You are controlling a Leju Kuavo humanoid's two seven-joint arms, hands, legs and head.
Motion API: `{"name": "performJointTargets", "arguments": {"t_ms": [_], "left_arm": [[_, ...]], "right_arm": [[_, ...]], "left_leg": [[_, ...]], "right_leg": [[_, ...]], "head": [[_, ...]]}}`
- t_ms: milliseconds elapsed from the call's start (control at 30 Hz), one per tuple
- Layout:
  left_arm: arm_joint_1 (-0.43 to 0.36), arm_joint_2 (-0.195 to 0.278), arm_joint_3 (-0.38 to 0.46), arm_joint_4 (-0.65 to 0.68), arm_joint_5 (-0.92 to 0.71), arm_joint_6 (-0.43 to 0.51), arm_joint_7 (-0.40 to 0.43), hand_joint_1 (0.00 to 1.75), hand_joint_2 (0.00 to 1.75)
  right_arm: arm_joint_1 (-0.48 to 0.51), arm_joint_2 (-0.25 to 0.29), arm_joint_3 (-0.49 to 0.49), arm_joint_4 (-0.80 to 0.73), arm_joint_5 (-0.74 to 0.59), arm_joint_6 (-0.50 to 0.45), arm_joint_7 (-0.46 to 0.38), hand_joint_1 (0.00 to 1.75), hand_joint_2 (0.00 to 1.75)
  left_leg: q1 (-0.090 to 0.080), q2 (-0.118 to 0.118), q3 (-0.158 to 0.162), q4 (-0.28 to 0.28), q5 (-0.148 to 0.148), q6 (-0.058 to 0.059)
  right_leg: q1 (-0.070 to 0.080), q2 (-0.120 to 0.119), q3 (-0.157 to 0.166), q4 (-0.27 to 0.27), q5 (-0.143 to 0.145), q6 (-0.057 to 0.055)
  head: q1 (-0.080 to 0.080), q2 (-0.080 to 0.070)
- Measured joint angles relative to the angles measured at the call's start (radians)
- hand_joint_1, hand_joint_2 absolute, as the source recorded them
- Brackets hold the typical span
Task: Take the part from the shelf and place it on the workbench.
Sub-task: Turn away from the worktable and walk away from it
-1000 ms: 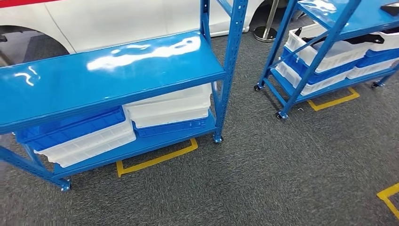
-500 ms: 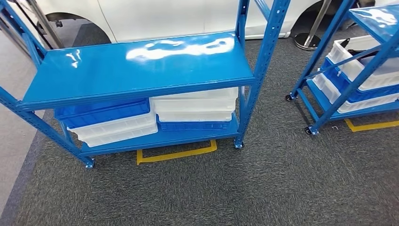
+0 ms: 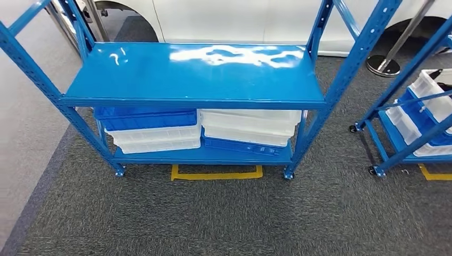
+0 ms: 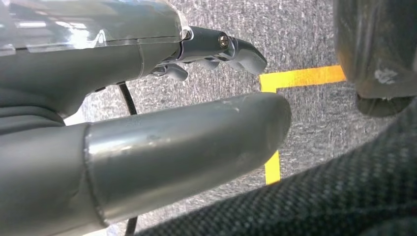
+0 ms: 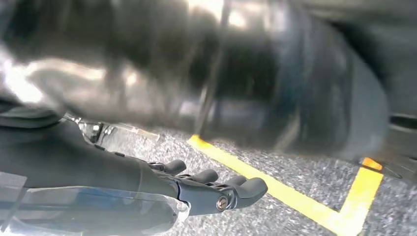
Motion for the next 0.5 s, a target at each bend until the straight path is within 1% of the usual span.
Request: {"name": "performJointTargets", "arguments": {"t_ms": [33,67,100,133,167,200,233,267,300,333,367,400,433,467,500], "left_arm": [[0.000,0.000,0.000,0.000,0.000,-0.001,0.000,0.00,0.00],[-0.001,-0.001,0.000,0.000,0.000,-0.002,-0.001,0.00,0.00],[-0.001,-0.002,0.000,0.000,0.000,-0.004,-0.002,0.00,0.00],[-0.001,-0.002,0.000,0.000,0.000,-0.005,-0.004,0.00,0.00],[-0.002,-0.002,0.000,0.000,0.000,-0.006,-0.005,0.00,0.00],[-0.003,-0.002,0.000,0.000,0.000,-0.006,-0.006,0.00,0.00],[-0.003,-0.002,0.000,0.000,0.000,-0.007,-0.007,0.00,0.00],[-0.003,-0.001,0.000,0.000,-0.001,-0.007,-0.008,0.00,0.00],[-0.002,0.000,0.000,0.000,-0.001,-0.008,-0.009,0.00,0.00],[-0.002,0.001,-0.001,0.000,-0.002,-0.009,-0.009,0.00,0.00],[-0.003,0.002,-0.001,0.000,-0.004,-0.009,-0.009,0.00,0.00],[-0.004,0.002,-0.002,0.000,-0.006,-0.010,-0.009,0.00,0.00],[-0.004,0.002,-0.003,0.000,-0.008,-0.010,-0.009,0.00,0.00],[-0.004,0.002,-0.004,0.000,-0.009,-0.010,-0.008,0.00,0.00],[-0.003,0.002,-0.005,0.000,-0.009,-0.011,-0.008,0.00,0.00]], "right_arm": [[0.001,0.000,0.000,0.000,0.000,0.000,0.000,0.00,0.00],[0.001,0.000,0.000,0.000,0.001,0.001,0.000,0.00,0.00],[0.003,0.000,0.000,0.000,0.001,0.001,0.001,0.00,0.00],[0.005,-0.001,0.000,0.000,0.002,0.002,0.002,0.00,0.00],[0.007,-0.002,0.000,0.000,0.003,0.002,0.003,0.00,0.00],[0.008,-0.003,0.000,0.000,0.004,0.003,0.003,0.00,0.00],[0.007,-0.004,0.000,0.000,0.004,0.003,0.004,0.00,0.00],[0.005,-0.004,0.000,0.000,0.005,0.004,0.004,0.00,0.00],[0.003,-0.004,0.000,0.000,0.005,0.004,0.004,0.00,0.00],[0.003,-0.004,0.000,0.000,0.006,0.005,0.004,0.00,0.00],[0.004,-0.004,0.000,0.000,0.007,0.005,0.004,0.00,0.00],[0.005,-0.004,0.000,0.000,0.008,0.005,0.005,0.00,0.00],[0.007,-0.004,0.000,0.000,0.008,0.006,0.005,0.00,0.00],[0.008,-0.004,0.000,0.000,0.009,0.006,0.005,0.00,0.00],[0.008,-0.004,0.000,0.000,0.009,0.006,0.006,0.00,0.00]], "left_leg": [[-0.001,-0.010,-0.001,0.001,0.000,0.001],[-0.001,-0.033,0.000,0.002,-0.002,0.001],[-0.001,-0.059,0.002,0.005,-0.005,0.000],[-0.003,-0.086,0.003,0.010,-0.008,-0.003],[-0.003,-0.108,0.002,0.014,-0.011,-0.008],[-0.003,-0.119,-0.001,0.016,-0.012,-0.014],[-0.001,-0.129,-0.006,0.017,-0.012,-0.020],[0.000,-0.140,-0.009,0.016,-0.011,-0.026],[0.000,-0.140,-0.011,0.017,-0.012,-0.032],[-0.001,-0.125,-0.017,0.030,-0.022,-0.037],[-0.003,-0.099,-0.031,0.062,-0.042,-0.041],[-0.002,-0.066,-0.056,0.114,-0.072,-0.045],[-0.002,-0.040,-0.089,0.181,-0.105,-0.049],[0.000,-0.026,-0.122,0.245,-0.130,-0.053],[0.001,-0.020,-0.143,0.285,-0.138,-0.055]], "right_leg": [[0.000,0.010,-0.033,0.060,-0.024,0.000],[-0.001,0.022,-0.051,0.079,-0.011,0.000],[-0.002,0.039,-0.058,0.072,0.015,-0.002],[-0.003,0.068,-0.059,0.052,0.041,-0.005],[-0.004,0.090,-0.035,-0.017,0.083,-0.009],[-0.003,0.105,-0.024,-0.047,0.091,-0.012],[-0.002,0.112,-0.020,-0.057,0.087,-0.015],[-0.003,0.102,-0.019,-0.061,0.088,-0.018],[-0.004,0.089,-0.016,-0.065,0.090,-0.023],[-0.007,0.076,-0.012,-0.071,0.091,-0.030],[-0.009,0.061,-0.009,-0.077,0.092,-0.036],[-0.008,0.046,-0.007,-0.080,0.092,-0.041],[-0.007,0.031,-0.006,-0.080,0.091,-0.045],[-0.005,0.016,-0.006,-0.080,0.089,-0.046],[-0.003,0.001,-0.005,-0.079,0.086,-0.047]], "head": [[0.000,0.000],[0.000,0.000],[0.000,0.000],[0.000,0.000],[0.000,0.000],[-0.001,0.000],[-0.001,0.000],[-0.001,0.000],[-0.001,0.000],[-0.002,0.000],[-0.004,0.000],[-0.006,0.000],[-0.008,0.000],[-0.008,0.000],[-0.008,0.000]]}}
